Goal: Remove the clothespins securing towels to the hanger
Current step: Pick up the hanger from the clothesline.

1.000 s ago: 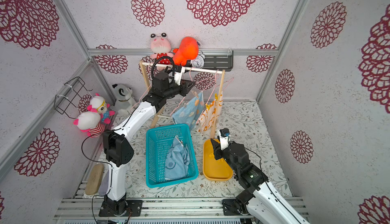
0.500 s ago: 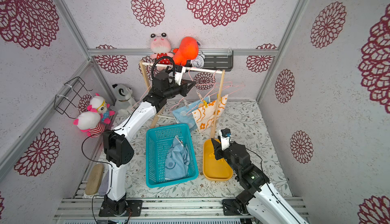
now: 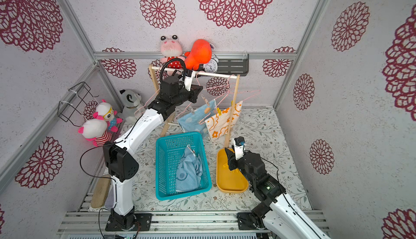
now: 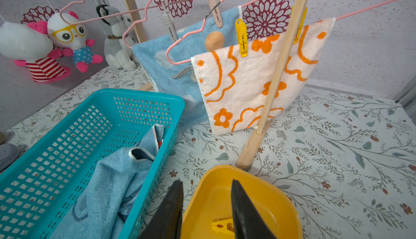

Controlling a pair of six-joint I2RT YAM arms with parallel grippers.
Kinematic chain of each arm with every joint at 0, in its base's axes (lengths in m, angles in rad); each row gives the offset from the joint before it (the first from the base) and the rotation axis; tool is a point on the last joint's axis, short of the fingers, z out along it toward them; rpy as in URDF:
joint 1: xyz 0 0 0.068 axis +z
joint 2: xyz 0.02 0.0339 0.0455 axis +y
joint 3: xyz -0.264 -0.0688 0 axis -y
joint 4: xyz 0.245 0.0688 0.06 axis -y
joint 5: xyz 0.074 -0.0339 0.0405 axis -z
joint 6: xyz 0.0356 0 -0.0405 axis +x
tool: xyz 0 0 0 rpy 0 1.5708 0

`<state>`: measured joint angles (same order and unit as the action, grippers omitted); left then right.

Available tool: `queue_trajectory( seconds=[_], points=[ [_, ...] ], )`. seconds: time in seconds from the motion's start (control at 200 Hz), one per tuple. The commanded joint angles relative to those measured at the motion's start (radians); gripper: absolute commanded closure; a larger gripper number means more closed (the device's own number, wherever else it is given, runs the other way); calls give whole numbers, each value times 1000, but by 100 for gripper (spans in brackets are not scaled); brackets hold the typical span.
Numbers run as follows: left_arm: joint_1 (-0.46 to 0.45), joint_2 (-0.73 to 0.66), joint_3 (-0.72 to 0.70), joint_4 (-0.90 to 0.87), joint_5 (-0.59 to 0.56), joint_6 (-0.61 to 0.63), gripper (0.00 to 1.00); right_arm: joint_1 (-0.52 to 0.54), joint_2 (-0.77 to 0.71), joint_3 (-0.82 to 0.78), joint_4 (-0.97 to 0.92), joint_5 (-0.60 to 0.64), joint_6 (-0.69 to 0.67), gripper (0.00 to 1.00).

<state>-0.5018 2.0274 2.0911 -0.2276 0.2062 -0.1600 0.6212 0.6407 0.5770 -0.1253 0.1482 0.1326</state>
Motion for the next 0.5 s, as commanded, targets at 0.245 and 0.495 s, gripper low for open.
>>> queue_trajectory(
  seconds=[0.245, 0.495],
  points=[
    [-1, -182, 25, -177, -93, 101, 100, -4, 56, 77, 43, -50, -21, 64],
    [6, -211, 139, -384, -51, 138, 100, -5, 99, 138, 35, -95, -53, 64]
  ],
)
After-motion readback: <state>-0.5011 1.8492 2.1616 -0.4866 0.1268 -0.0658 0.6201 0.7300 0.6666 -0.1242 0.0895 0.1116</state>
